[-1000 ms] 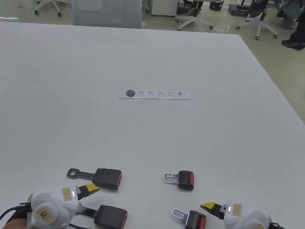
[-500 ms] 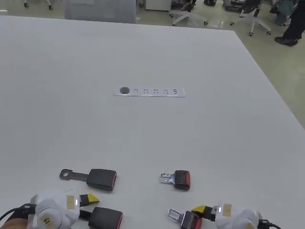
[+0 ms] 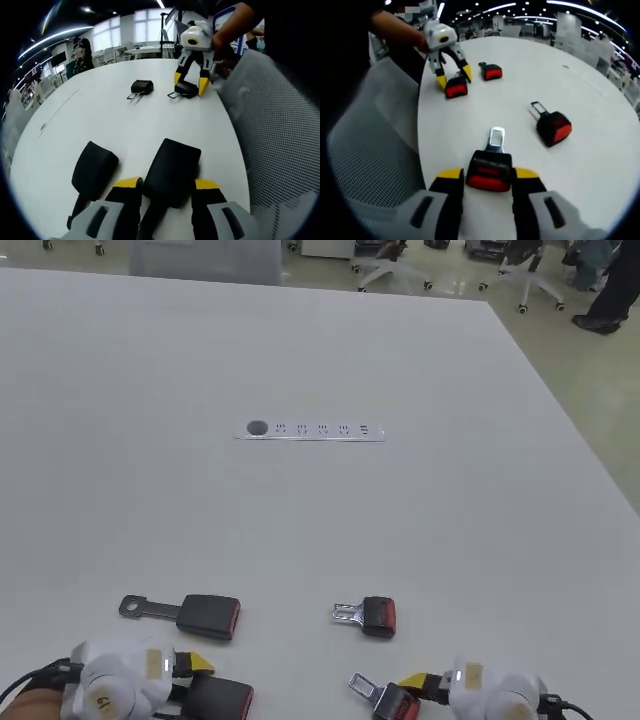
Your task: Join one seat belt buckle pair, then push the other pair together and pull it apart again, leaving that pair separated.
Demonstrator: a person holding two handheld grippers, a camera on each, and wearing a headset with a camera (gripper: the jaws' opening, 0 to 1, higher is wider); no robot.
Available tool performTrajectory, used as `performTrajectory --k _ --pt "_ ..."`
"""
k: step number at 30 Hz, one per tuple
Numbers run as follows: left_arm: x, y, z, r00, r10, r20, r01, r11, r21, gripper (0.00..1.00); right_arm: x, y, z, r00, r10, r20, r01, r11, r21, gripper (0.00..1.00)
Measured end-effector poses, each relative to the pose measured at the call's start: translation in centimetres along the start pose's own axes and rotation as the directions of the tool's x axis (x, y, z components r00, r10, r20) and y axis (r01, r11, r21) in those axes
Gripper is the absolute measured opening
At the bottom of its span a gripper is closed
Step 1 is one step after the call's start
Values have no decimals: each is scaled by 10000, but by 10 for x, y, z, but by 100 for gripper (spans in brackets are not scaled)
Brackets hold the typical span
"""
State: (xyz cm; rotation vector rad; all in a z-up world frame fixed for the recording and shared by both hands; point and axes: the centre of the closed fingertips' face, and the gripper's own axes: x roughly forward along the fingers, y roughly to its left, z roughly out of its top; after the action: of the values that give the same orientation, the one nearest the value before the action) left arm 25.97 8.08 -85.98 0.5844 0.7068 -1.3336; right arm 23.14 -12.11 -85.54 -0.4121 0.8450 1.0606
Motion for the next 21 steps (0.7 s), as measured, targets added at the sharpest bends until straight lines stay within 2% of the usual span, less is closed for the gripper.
performTrajectory --k 4,8,11,14,21 --pt "1 1 -5 9998 179 -14 -179 9997 -189 38 0 -3 0 10000 -16 -74 14 9997 -245 36" --pt "2 2 -8 9993 370 32 -369 9988 -333 36 0 -4 0 9996 264 -106 -269 9980 -579 35" --pt "2 3 -8 9993 356 -74 -358 9989 -300 35 0 -4 0 9985 494 -235 -513 9946 -903 35" --pt "3 3 -8 9995 240 -186 -243 9996 -168 35 -1 -4 0 9946 901 -525 -971 9834 -1535 35" --pt "1 2 -6 9993 52 -360 -51 10000 22 35 -2 -7 -1 9854 1450 -894 -1608 9653 -2059 34"
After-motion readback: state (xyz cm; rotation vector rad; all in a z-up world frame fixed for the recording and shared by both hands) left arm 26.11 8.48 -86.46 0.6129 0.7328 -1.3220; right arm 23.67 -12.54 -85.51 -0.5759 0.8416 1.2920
